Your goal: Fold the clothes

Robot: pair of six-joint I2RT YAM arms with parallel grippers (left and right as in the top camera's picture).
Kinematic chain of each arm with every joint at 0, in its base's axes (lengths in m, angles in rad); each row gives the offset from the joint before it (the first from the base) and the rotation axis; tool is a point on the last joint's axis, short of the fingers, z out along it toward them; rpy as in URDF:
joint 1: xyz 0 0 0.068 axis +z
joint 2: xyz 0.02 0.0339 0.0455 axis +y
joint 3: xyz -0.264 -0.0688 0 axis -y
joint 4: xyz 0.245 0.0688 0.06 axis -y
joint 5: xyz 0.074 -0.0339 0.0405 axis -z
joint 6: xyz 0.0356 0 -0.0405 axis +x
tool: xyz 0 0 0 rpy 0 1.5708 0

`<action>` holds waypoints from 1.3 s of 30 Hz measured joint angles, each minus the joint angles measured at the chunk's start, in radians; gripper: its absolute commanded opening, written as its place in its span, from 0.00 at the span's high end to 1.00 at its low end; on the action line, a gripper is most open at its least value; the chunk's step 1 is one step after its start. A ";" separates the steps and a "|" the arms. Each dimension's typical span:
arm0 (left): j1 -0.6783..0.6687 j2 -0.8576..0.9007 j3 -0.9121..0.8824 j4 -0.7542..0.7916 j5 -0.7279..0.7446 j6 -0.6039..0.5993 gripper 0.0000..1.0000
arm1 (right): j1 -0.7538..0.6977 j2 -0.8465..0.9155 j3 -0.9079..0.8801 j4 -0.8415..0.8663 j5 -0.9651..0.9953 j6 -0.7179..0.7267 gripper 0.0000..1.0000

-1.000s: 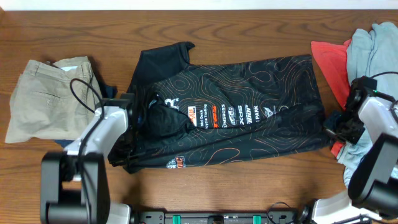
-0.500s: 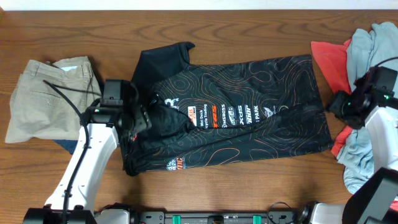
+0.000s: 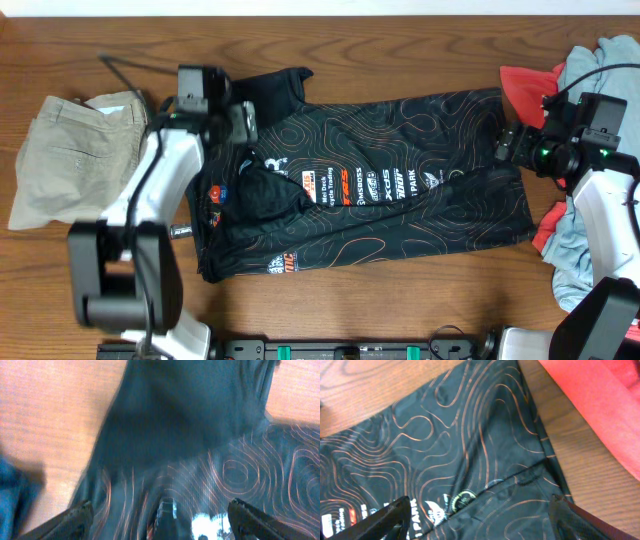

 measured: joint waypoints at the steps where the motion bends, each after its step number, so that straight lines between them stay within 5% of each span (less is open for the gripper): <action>1: 0.000 0.028 0.011 0.049 -0.003 0.008 0.13 | 0.000 0.000 0.000 0.000 -0.001 -0.003 0.08; 15: 0.031 0.344 0.027 0.464 -0.053 0.078 0.16 | 0.000 0.000 0.000 -0.002 -0.001 -0.012 0.11; 22: 0.040 0.356 0.040 0.455 -0.040 0.080 0.46 | 0.000 0.000 0.000 0.031 0.003 -0.014 0.16; 26: 0.031 0.356 0.052 0.418 -0.025 0.086 0.54 | 0.000 0.005 0.000 0.079 0.020 -0.015 0.16; 30: 0.025 0.356 0.055 0.410 -0.016 0.080 0.87 | 0.002 0.035 0.000 0.147 0.050 -0.016 0.17; 32: 0.025 0.356 0.055 0.406 -0.002 0.082 0.94 | 0.003 0.065 0.000 0.194 0.062 -0.016 0.19; 39: 0.025 0.356 0.055 0.399 0.044 0.064 0.94 | 0.018 0.219 0.000 0.377 0.081 -0.020 0.23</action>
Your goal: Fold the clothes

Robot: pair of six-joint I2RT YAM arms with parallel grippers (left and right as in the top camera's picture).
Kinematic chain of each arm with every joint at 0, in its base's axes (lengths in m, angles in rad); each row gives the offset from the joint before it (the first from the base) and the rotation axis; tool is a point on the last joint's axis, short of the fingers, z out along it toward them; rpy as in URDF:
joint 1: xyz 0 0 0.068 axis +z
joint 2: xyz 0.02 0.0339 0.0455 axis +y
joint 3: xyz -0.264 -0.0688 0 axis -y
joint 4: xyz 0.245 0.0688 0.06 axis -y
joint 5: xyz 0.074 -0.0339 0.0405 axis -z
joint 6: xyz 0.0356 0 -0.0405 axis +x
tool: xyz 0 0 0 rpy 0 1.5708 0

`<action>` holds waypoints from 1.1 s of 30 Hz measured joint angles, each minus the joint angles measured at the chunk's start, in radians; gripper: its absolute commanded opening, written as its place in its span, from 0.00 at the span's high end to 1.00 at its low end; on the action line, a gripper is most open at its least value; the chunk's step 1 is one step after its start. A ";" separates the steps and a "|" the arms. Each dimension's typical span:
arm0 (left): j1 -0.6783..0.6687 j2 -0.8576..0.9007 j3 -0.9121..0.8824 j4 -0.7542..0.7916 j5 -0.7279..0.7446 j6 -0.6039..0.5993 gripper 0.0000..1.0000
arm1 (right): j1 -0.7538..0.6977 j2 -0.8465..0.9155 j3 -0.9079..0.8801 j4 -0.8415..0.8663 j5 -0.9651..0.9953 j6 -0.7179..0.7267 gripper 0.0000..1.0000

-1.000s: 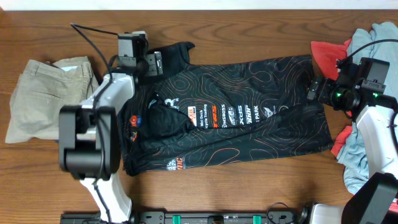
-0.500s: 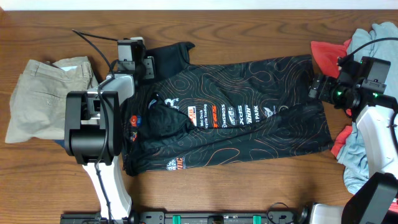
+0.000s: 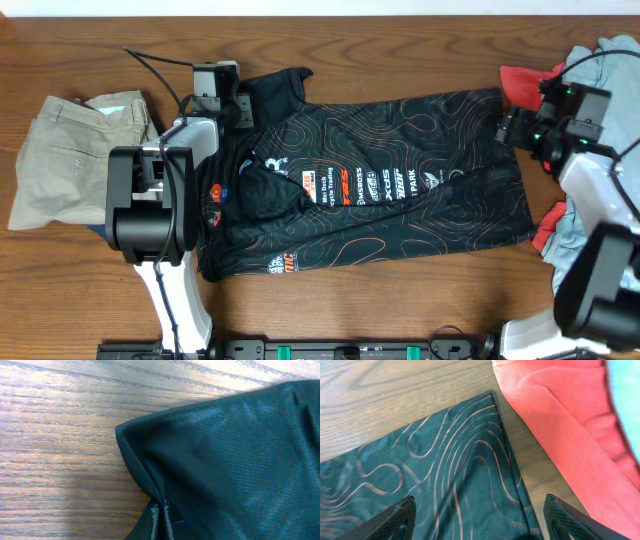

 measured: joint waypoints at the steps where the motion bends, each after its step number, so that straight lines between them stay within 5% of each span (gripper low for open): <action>1: 0.000 -0.002 0.000 -0.005 0.005 -0.007 0.94 | 0.007 0.025 0.000 0.034 0.003 -0.002 0.24; 15: -0.005 -0.112 -0.008 -0.221 0.034 -0.074 0.94 | 0.066 0.238 0.000 0.453 0.011 -0.004 0.36; 33: -0.005 -0.151 -0.010 -0.358 0.040 -0.088 0.94 | 0.095 0.391 0.138 0.450 0.128 -0.003 0.39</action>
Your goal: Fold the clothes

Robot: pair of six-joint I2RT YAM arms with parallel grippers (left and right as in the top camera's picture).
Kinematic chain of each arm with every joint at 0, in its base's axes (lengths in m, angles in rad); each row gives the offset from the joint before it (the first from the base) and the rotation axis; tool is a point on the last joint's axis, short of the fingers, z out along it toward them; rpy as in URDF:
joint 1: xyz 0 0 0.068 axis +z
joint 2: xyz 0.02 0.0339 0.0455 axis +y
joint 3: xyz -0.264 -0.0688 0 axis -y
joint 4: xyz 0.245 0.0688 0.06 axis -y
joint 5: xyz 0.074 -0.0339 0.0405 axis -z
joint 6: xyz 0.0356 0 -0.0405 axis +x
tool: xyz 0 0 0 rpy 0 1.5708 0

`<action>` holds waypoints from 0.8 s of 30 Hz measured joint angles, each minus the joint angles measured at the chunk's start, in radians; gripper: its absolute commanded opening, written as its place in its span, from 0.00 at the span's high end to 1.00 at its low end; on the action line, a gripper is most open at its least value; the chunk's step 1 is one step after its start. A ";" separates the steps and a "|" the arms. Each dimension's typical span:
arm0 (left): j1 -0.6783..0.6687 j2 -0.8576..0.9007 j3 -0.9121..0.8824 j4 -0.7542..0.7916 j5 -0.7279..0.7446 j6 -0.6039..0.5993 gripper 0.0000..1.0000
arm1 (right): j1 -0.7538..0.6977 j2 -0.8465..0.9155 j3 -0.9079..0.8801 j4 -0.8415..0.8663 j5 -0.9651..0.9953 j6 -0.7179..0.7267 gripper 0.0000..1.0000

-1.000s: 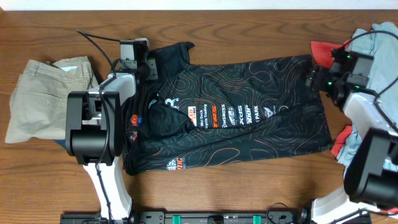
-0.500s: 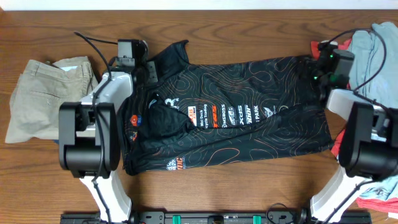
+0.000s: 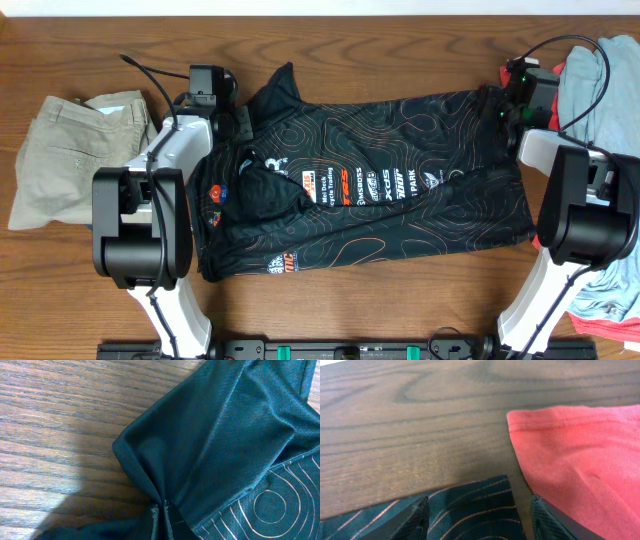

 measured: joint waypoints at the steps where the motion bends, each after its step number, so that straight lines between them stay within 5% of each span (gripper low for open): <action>1: 0.000 0.000 0.000 0.000 0.000 0.000 0.94 | 0.001 0.000 0.000 -0.009 0.006 0.000 0.39; 5: 0.000 0.000 0.000 0.000 0.000 0.000 0.94 | 0.003 0.005 0.001 -0.025 0.032 0.000 0.41; 10: 0.000 0.000 0.000 0.000 0.000 0.000 0.94 | 0.003 0.017 0.002 -0.027 0.049 0.010 0.60; 14: 0.000 0.000 0.000 0.000 0.000 0.000 0.94 | 0.003 0.019 0.002 -0.027 0.053 0.012 0.65; 17: 0.000 0.000 0.000 -0.001 0.000 0.000 0.94 | 0.003 0.019 0.002 -0.025 0.056 0.013 0.78; 19: 0.000 0.000 0.000 -0.002 0.000 0.000 0.94 | 0.003 0.019 0.002 -0.026 0.058 0.016 0.97; 24: 0.000 0.000 0.000 -0.003 0.000 0.000 0.94 | 0.003 0.019 0.002 -0.027 0.061 0.028 0.99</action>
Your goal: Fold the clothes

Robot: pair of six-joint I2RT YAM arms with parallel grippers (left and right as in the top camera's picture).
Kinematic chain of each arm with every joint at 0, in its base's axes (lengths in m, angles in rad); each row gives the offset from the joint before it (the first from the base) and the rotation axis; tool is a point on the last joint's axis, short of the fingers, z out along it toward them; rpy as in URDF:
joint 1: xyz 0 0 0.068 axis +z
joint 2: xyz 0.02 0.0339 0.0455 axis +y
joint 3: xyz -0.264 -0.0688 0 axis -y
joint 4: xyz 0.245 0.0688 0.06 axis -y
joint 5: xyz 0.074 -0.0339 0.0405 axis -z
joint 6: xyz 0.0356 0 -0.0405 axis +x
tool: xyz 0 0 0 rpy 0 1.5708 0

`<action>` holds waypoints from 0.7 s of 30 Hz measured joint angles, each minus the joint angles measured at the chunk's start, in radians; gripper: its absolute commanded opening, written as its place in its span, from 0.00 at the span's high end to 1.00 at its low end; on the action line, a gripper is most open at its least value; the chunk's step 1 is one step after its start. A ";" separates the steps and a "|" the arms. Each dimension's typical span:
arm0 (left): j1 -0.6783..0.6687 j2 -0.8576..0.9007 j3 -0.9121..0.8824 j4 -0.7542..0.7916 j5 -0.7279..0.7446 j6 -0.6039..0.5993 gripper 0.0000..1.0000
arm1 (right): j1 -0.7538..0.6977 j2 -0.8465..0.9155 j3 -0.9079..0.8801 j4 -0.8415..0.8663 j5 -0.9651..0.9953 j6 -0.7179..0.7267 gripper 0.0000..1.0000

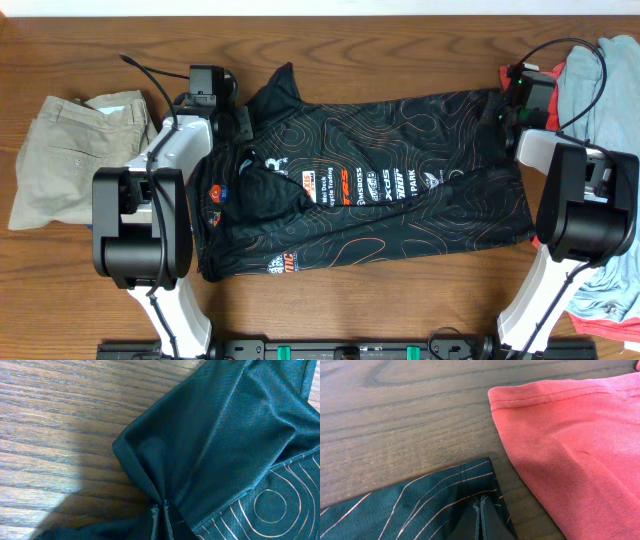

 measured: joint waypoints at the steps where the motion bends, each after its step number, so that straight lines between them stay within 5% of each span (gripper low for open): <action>1: 0.000 0.000 0.000 0.000 0.000 0.000 0.94 | 0.000 0.000 0.000 0.000 0.000 0.000 0.99; 21: 0.000 -0.114 -0.002 -0.109 0.000 0.000 0.94 | -0.022 -0.206 0.008 -0.273 0.002 0.003 0.99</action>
